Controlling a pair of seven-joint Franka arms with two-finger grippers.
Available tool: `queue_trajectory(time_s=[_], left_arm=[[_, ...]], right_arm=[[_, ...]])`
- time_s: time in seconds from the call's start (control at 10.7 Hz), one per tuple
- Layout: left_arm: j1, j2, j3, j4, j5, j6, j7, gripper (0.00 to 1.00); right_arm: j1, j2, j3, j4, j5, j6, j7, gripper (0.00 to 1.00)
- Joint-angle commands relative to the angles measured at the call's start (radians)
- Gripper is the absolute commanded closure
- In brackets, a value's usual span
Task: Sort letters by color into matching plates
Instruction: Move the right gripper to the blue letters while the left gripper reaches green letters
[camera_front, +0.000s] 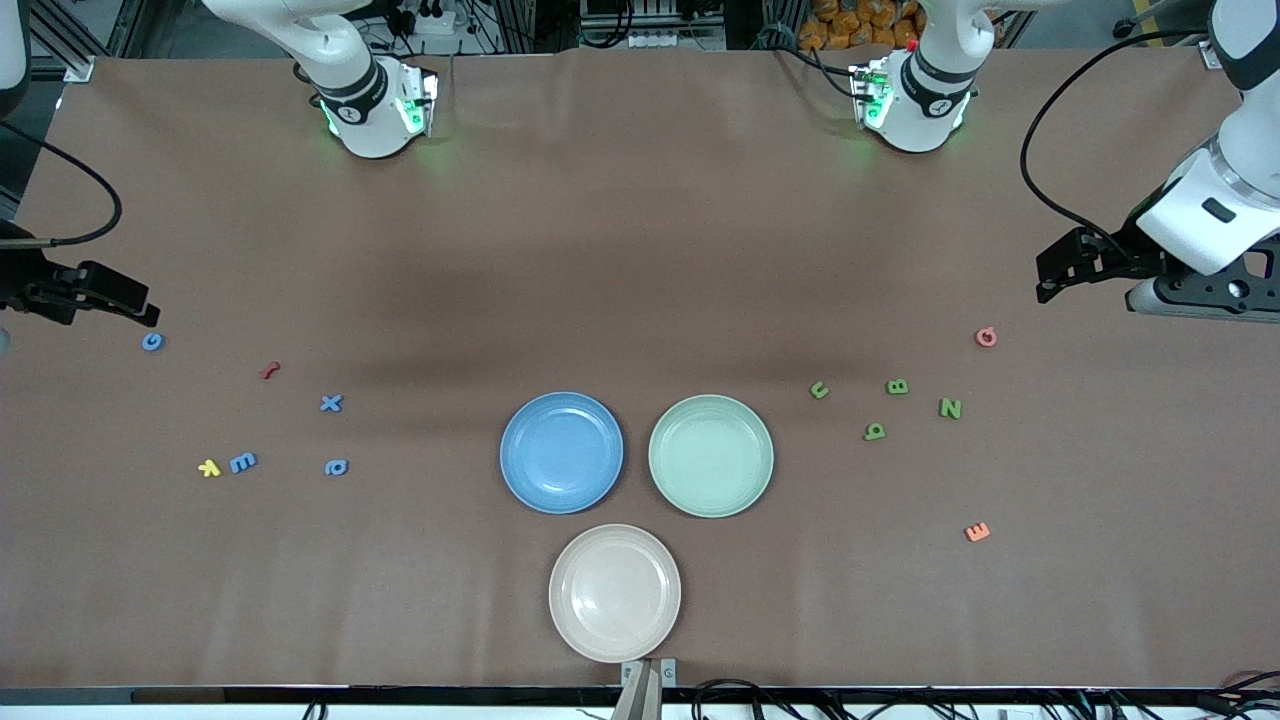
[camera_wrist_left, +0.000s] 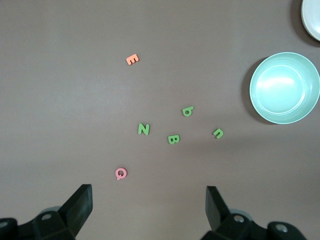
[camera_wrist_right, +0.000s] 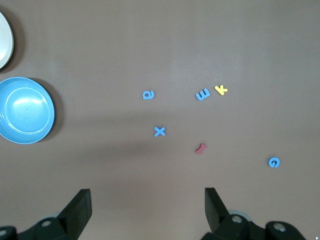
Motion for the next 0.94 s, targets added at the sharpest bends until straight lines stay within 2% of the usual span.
queue_trajectory(time_s=[0.0,0.28,0.56,0.65,0.84], left_arm=[[-0.003,0.011,-0.001,0.021,0.017,0.009,0.004,0.0],[-0.004,0.057,-0.001,0.058,0.019,0.011,0.006,0.0],[0.016,0.054,-0.003,0.056,-0.007,0.012,0.018,0.0],[0.017,0.057,0.0,0.05,-0.025,0.003,0.009,0.0],[0.011,0.091,0.005,0.036,-0.018,0.012,-0.011,0.0]], right_arm=[[-0.003,0.001,0.005,0.003,0.016,0.003,-0.004,0.0],[-0.003,0.001,0.005,0.002,0.016,0.003,-0.001,0.0],[-0.006,0.022,0.006,-0.007,0.016,0.006,0.002,0.0],[-0.004,0.034,0.008,-0.015,0.018,0.026,0.002,0.0],[-0.004,0.033,0.008,-0.127,0.019,0.171,0.002,0.0]])
